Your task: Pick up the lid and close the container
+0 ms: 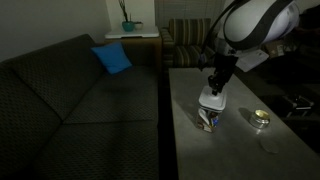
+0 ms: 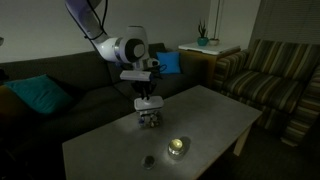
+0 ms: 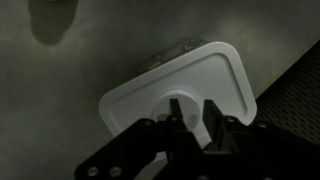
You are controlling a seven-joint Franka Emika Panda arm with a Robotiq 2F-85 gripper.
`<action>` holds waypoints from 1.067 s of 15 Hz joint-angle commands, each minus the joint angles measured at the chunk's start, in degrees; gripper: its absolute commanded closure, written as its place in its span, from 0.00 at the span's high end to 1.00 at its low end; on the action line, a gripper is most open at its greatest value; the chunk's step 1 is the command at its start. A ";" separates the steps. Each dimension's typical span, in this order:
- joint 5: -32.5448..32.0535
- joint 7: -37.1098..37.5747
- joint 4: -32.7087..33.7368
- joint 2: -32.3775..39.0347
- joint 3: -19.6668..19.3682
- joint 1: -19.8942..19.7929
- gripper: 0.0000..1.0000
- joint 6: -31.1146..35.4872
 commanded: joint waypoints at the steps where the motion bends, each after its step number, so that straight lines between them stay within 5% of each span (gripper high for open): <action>1: -0.35 -0.82 -1.93 -0.66 0.58 -0.61 0.02 2.79; 16: 1.18 -2.45 5.46 6.60 2.86 -2.62 0.00 1.89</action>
